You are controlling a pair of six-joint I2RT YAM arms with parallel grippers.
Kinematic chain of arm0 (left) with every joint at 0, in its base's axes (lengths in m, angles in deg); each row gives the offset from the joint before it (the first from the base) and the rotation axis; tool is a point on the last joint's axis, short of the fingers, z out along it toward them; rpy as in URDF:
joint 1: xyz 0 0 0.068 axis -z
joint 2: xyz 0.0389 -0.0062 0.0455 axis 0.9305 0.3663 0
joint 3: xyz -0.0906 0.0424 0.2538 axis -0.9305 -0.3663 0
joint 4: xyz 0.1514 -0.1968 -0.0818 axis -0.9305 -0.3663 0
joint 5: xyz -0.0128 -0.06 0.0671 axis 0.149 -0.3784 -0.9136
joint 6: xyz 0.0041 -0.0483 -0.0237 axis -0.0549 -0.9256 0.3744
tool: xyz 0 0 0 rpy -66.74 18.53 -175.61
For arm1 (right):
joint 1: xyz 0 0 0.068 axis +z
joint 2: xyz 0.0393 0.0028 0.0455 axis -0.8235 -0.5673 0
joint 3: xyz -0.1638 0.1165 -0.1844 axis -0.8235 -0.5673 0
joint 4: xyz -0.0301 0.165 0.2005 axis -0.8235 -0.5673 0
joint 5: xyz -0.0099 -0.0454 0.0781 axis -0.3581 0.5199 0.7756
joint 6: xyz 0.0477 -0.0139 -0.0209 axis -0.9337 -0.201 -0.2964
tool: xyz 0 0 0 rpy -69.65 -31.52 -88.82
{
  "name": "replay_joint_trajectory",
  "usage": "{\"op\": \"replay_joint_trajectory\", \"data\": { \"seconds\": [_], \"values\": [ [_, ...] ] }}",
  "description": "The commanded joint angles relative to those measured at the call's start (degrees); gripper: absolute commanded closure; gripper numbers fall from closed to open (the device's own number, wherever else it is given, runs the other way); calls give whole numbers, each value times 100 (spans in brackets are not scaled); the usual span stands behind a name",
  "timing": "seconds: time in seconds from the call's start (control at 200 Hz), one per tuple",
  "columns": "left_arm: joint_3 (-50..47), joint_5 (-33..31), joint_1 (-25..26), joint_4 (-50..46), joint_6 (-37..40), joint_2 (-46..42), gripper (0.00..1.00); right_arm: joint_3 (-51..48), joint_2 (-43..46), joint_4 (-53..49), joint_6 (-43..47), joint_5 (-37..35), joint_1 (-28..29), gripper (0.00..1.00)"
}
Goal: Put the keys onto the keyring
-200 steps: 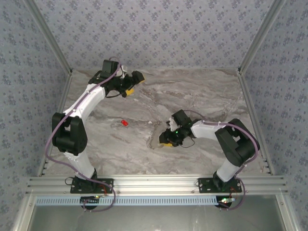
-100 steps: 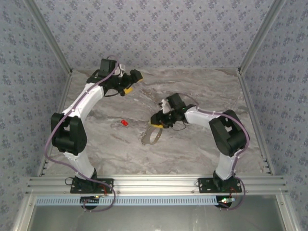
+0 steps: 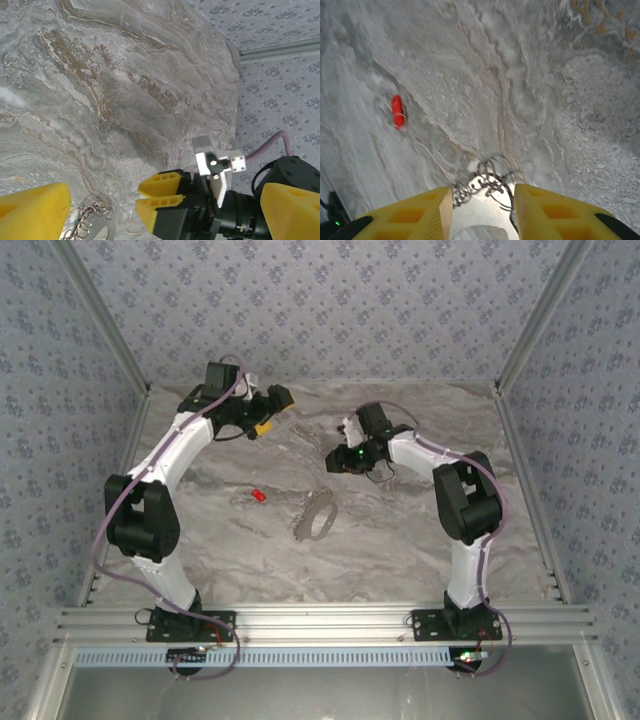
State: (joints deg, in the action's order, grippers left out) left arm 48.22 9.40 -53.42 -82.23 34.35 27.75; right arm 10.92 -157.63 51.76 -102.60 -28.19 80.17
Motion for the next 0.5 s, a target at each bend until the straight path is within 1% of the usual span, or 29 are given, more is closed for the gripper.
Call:
{"op": "replay_joint_trajectory", "data": {
  "seconds": [0.0, 0.19, 0.495],
  "values": [
    [88, 118, -51, -53, 107, -158, 2, 147, -137, -669, 963, -115, 107, 61],
    [79, 122, -59, -69, 113, -158, 2, 135, -241, -887, 1501, -438, 341, 64],
    [66, 91, -60, -149, 115, -206, 2, 96, -367, -768, 1850, -1055, 436, 65]
  ]
}}
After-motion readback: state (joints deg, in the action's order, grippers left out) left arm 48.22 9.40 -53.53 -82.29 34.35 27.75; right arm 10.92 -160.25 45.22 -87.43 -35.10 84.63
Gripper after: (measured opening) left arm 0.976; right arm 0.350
